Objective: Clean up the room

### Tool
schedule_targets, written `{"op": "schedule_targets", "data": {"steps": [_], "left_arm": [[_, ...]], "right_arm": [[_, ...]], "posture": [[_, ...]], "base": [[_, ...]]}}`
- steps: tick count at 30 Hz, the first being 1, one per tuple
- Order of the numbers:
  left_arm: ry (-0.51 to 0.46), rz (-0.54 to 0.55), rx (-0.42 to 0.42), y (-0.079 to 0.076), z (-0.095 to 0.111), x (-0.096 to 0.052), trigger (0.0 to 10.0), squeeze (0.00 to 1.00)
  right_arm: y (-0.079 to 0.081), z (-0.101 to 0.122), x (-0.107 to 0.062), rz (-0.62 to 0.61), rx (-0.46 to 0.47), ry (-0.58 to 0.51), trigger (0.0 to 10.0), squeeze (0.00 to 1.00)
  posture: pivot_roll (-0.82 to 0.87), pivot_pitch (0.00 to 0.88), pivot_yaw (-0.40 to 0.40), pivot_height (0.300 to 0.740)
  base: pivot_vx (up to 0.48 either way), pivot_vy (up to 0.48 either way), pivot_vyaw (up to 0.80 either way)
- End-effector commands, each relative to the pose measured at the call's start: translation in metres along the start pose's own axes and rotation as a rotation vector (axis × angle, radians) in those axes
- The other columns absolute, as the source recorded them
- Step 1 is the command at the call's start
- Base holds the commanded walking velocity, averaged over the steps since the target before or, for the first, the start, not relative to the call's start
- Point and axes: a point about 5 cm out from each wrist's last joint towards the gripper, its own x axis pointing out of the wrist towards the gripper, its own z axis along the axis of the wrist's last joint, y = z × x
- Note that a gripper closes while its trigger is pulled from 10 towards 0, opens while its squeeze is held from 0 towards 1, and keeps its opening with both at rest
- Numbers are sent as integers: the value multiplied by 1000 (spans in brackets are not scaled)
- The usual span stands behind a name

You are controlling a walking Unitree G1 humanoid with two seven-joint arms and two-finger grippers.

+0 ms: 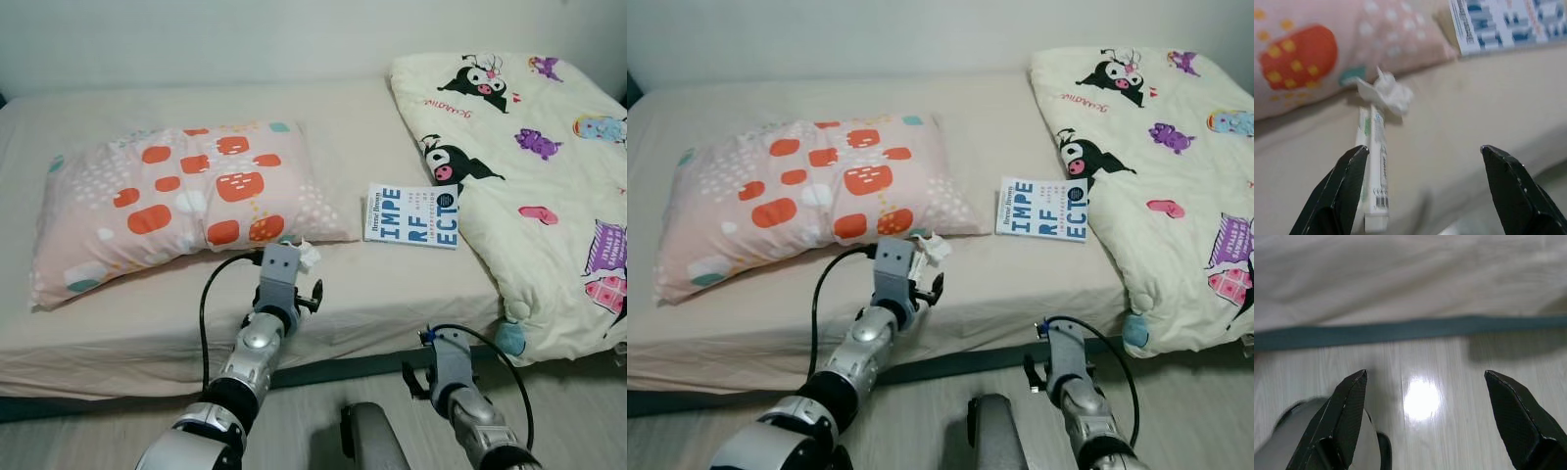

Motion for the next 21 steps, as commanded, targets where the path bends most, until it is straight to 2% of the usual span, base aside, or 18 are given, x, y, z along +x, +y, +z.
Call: {"op": "schedule_targets", "data": {"steps": [1, 7, 8, 10, 16, 18, 21], "left_arm": [[-18, -123, -57, -68, 13, 2, 10000, 0], [4, -116, 9, -78, 10, 0, 10000, 0], [15, -98, 23, -79, 9, 0, 10000, 0], [21, -86, 31, -79, 9, 0, 10000, 0], [9, -31, 23, -71, 20, 7, 10000, 0], [-7, 26, 21, -59, 31, 14, 10000, 0], [-9, 41, 25, -55, 34, 16, 10000, 0]], "right_arm": [[0, -9, -4, 3, 12, 2, 10000, 0], [-2, -13, -9, -3, 19, -18, 10000, 0], [-2, -13, -11, -3, 19, -27, 10000, 0], [-2, -13, -12, -3, 19, -33, 10000, 0], [-2, -10, -15, 3, 7, -54, 10000, 0], [-1, -9, -17, 14, -1, -64, 10000, 0], [0, -8, -17, 19, -5, -66, 10000, 0]], "posture": [[-270, 259, 21, 570], [-291, 308, 24, 570], [-302, 338, 24, 570], [-302, 338, 24, 570], [-310, 382, 14, 570], [-319, 396, 11, 570], [-319, 396, 11, 570]], "base": [[0, 0, 0], [0, 0, 0], [0, 0, 0], [0, 0, 0], [0, 0, 0], [0, 0, 0], [0, 0, 0]]}}
